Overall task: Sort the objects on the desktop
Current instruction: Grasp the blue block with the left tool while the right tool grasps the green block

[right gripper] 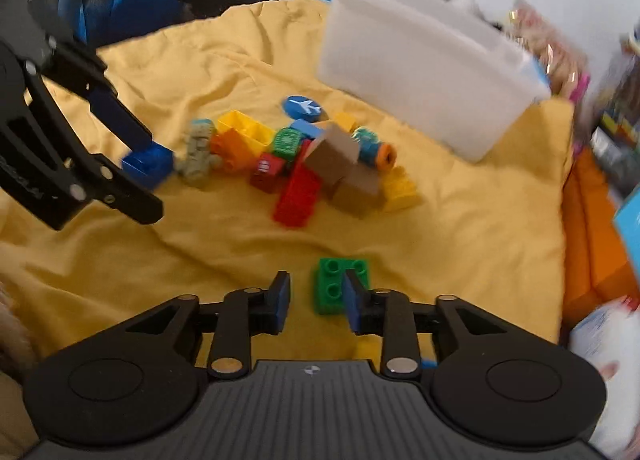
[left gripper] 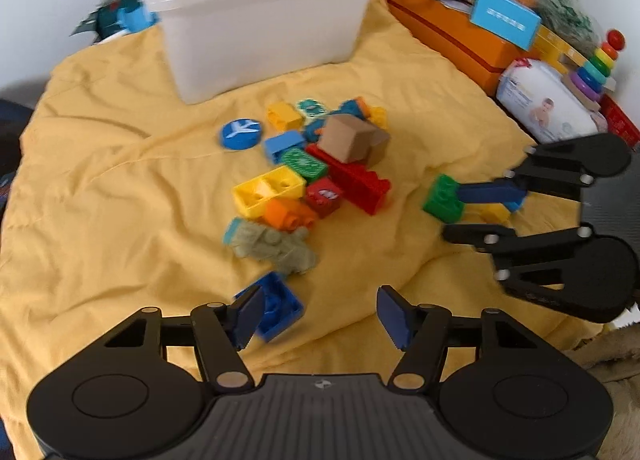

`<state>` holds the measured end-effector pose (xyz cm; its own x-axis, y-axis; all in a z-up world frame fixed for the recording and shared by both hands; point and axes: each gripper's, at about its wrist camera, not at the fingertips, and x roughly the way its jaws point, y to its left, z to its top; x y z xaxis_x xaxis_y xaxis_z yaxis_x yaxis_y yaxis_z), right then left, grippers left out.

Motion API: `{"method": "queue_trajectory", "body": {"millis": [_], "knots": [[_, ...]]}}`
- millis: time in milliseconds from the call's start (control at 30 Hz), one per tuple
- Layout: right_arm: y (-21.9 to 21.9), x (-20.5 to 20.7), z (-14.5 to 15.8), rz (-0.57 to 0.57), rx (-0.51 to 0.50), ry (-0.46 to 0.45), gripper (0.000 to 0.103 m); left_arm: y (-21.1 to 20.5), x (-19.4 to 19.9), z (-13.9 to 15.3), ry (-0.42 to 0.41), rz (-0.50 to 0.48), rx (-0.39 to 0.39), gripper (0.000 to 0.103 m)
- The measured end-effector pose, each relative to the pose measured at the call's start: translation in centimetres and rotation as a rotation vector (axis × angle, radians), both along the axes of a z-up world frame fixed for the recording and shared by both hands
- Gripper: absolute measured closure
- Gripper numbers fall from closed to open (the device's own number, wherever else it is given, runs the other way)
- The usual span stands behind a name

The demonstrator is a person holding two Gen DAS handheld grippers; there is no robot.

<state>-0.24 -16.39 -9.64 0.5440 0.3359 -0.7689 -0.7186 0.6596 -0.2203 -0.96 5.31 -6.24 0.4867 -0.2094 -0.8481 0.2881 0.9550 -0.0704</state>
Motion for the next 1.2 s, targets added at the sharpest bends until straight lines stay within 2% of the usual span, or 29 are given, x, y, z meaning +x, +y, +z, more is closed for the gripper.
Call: {"method": "queue_trajectory", "body": {"millis": [100,167,267,400,433,467,533,600,633,700,800,1100,1167,1200], "knots": [[-1.0,-0.1,0.9,-0.030,0.055,-0.011,0.071,1.1,0.2,0.0,-0.007,0.046,0.004,0.038],[-1.8,0.1,1.7,-0.067,0.103,-0.004,0.070,1.8,0.7,-0.5,-0.007,0.060,0.007,0.043],[-2.5,0.7,2.1,-0.116,0.143,0.013,0.070,2.6,1.5,-1.3,0.019,0.066,0.004,0.047],[-2.6,0.7,2.0,-0.130,0.147,0.021,0.070,3.1,2.0,-2.2,0.080,0.093,-0.068,0.047],[-2.6,0.7,1.9,-0.132,0.149,0.021,0.070,2.9,2.0,-2.5,0.084,0.098,-0.077,0.051],[-2.6,0.7,1.8,-0.135,0.152,0.024,0.070,2.7,1.8,-2.6,0.075,0.100,-0.074,0.060],[-2.7,0.8,1.6,-0.143,0.151,0.038,0.070,2.2,1.7,-2.4,0.043,0.057,-0.071,0.062],[-2.9,0.8,1.6,-0.153,0.143,0.032,0.069,1.3,1.6,-2.1,0.022,-0.029,-0.080,0.066],[-3.0,0.9,1.6,-0.160,0.141,0.029,0.069,1.0,1.6,-1.9,0.014,-0.059,-0.064,0.066],[-3.2,1.3,1.5,-0.172,0.143,0.036,0.063,0.7,1.5,-1.5,-0.001,-0.051,-0.039,0.065],[-2.9,2.0,1.1,-0.148,0.164,0.069,0.057,1.1,1.2,-1.2,0.014,-0.004,-0.075,0.062],[-2.2,3.6,-0.8,-0.159,0.126,0.096,0.055,0.1,1.6,-2.8,0.013,0.012,-0.052,0.061],[-2.4,4.0,-1.1,-0.179,0.150,0.120,0.056,-0.2,1.6,-2.9,0.000,0.019,-0.039,0.065],[-2.5,4.1,-1.2,-0.189,0.160,0.131,0.061,-0.6,1.5,-2.9,-0.011,0.017,-0.004,0.068]]}}
